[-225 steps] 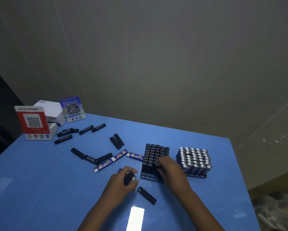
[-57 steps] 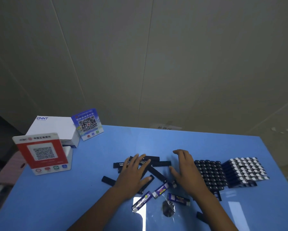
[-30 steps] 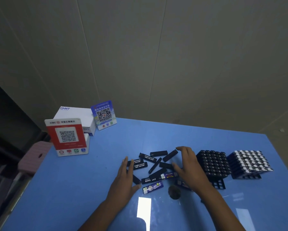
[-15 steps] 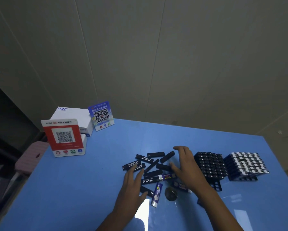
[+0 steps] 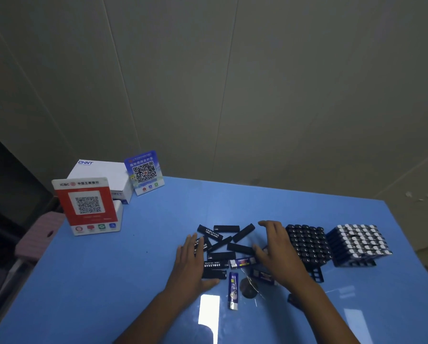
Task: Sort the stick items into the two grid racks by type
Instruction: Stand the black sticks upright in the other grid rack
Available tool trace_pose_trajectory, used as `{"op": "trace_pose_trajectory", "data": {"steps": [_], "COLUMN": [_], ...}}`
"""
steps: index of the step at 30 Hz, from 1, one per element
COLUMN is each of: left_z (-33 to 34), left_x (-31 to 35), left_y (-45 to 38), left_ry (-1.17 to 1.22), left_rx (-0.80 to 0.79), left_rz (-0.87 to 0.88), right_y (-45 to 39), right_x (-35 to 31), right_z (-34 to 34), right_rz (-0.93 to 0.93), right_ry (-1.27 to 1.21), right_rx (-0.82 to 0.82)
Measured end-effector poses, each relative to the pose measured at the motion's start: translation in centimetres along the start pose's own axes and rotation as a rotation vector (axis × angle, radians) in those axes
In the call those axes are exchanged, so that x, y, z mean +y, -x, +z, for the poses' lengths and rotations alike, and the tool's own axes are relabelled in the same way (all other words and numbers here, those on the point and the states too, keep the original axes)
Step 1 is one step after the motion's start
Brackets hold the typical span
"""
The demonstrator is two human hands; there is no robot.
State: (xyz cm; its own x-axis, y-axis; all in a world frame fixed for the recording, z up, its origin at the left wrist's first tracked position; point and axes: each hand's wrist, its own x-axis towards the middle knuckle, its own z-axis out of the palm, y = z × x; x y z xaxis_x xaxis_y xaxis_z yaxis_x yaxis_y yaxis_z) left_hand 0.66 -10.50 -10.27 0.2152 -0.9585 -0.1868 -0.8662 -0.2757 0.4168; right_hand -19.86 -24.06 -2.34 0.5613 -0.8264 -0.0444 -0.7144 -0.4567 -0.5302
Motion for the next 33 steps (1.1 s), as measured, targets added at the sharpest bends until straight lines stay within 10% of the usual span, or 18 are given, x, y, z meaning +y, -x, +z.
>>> {"op": "trace_pose_trajectory", "data": {"steps": [16,33], "left_z": [-2.2,0.1], "left_x": [1.4,1.0], "left_y": [-3.0,-3.7], "left_ry": [-0.069,-0.159], "left_rx": [-0.023,0.025], "left_rz": [0.261,0.092], "right_y": [-0.2,-0.8], "right_x": [0.5,1.5], "right_z": [-0.5,-1.1], "right_rz": [-0.003,-0.036], "right_ry": [0.013,0.257], "right_rx": [-0.011,0.017]}}
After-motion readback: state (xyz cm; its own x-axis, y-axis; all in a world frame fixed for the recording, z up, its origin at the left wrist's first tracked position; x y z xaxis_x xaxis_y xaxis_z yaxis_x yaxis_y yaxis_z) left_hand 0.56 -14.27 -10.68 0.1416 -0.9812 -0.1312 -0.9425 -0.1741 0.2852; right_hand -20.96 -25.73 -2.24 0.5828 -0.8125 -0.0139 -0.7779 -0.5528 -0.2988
